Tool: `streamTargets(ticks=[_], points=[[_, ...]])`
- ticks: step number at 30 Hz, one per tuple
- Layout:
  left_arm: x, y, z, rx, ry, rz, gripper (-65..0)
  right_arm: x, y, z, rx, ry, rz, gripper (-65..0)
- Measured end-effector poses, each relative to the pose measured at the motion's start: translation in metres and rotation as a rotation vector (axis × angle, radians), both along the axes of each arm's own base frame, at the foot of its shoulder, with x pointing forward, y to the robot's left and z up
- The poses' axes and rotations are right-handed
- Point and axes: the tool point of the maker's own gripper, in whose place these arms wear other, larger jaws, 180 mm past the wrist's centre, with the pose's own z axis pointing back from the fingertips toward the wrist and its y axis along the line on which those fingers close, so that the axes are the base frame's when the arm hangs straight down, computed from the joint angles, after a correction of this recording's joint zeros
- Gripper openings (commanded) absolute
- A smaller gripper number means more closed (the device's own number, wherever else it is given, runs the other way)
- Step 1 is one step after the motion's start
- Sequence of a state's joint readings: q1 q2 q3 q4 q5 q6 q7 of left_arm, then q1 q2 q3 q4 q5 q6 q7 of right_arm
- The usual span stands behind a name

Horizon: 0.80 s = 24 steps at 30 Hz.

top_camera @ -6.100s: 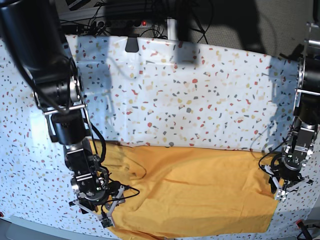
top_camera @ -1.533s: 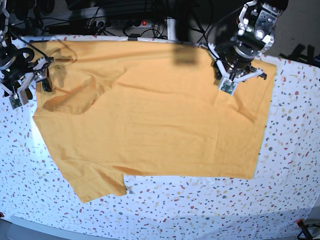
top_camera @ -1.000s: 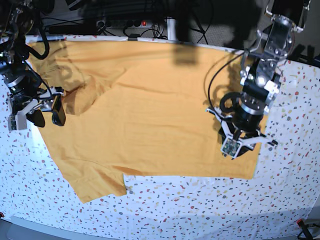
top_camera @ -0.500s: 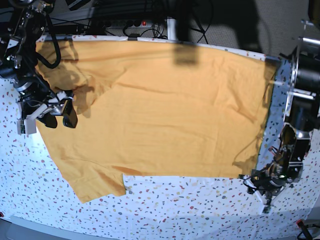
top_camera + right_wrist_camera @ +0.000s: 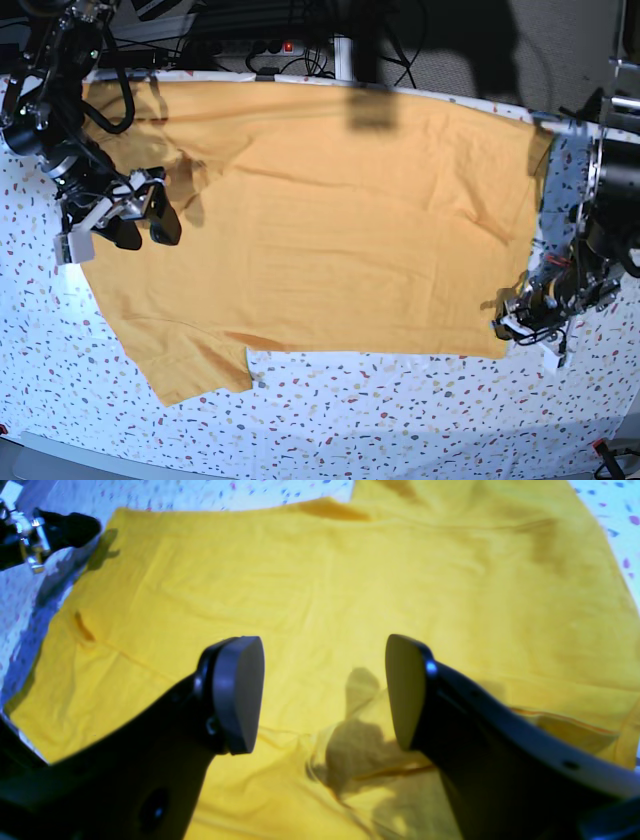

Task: Fold the T-shirt properly
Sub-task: 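Release the shirt and grasp its side edges with both grippers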

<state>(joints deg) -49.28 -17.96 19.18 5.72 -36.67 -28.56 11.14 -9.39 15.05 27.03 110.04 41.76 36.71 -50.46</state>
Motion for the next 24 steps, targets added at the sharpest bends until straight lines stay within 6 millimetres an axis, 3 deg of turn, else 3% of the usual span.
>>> streamTargets(ticks=[5,9,20,24], points=[[-0.009,0.006,-0.011,-0.011,-0.058,0.047,-44.3,0.0,0.0,0.0,0.0,0.0,0.0,-27.1],[-0.007,0.002,-0.008,-0.008,-0.063,0.028,-44.3,0.0,0.0,0.0,0.0,0.0,0.0,-27.1],[-0.007,-0.042,-0.016,0.03,-0.086,-0.072,-44.4,-0.001,0.0,-0.001,-0.003,0.008,0.002,-27.1],[-0.002,-0.032,-0.015,0.08,-0.078,-0.028,-48.4,-0.001,0.001,0.0,0.004,0.005,0.004,-27.1]])
